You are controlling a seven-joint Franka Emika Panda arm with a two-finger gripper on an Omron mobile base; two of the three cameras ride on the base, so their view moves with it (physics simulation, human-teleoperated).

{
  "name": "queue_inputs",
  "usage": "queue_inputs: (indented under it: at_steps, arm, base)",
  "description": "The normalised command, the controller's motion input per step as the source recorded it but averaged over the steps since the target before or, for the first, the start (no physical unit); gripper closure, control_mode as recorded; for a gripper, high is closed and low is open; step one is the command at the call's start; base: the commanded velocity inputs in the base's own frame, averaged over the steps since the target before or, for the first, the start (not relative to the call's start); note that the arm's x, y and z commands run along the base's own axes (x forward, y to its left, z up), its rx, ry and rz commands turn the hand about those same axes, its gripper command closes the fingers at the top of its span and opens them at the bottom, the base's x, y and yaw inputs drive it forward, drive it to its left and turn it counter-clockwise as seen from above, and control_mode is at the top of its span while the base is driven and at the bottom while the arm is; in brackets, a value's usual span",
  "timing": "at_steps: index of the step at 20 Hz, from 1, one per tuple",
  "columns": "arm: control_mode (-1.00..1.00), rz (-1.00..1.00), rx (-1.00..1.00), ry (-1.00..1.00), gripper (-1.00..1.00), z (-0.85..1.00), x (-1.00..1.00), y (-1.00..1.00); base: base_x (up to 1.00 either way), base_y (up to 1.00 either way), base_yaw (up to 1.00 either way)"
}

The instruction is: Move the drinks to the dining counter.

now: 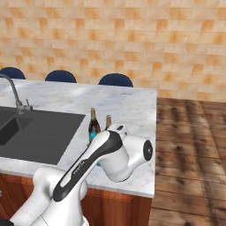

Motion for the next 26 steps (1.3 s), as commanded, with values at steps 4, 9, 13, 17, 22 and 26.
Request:
queue_inputs:
  at_steps: [4, 9, 13, 17, 22, 26]
  arm:
    - [-1.0, 0.0, 0.0, 0.0, 1.0, -0.22, 0.09, -0.05]
    - [-1.0, 0.0, 0.0, 0.0, 1.0, -0.2, 0.14, 0.0]
    - [-1.0, 0.0, 0.0, 0.0, 1.0, -0.21, 0.13, 0.0]
    - [-1.0, 0.0, 0.0, 0.0, 1.0, -0.23, 0.12, 0.0]
    - [-1.0, 0.0, 0.0, 0.0, 1.0, -0.23, 0.1, -0.01]
    - [-1.0, 0.0, 0.0, 0.0, 1.0, -0.22, 0.1, -0.02]
  base:
    - [0.0, 0.0, 0.0]
    - [0.0, 0.0, 0.0]
    - [0.0, 0.0, 0.0]
    - [0.0, 0.0, 0.0]
    - [0.0, 0.0, 0.0]
    - [0.0, 0.0, 0.0]
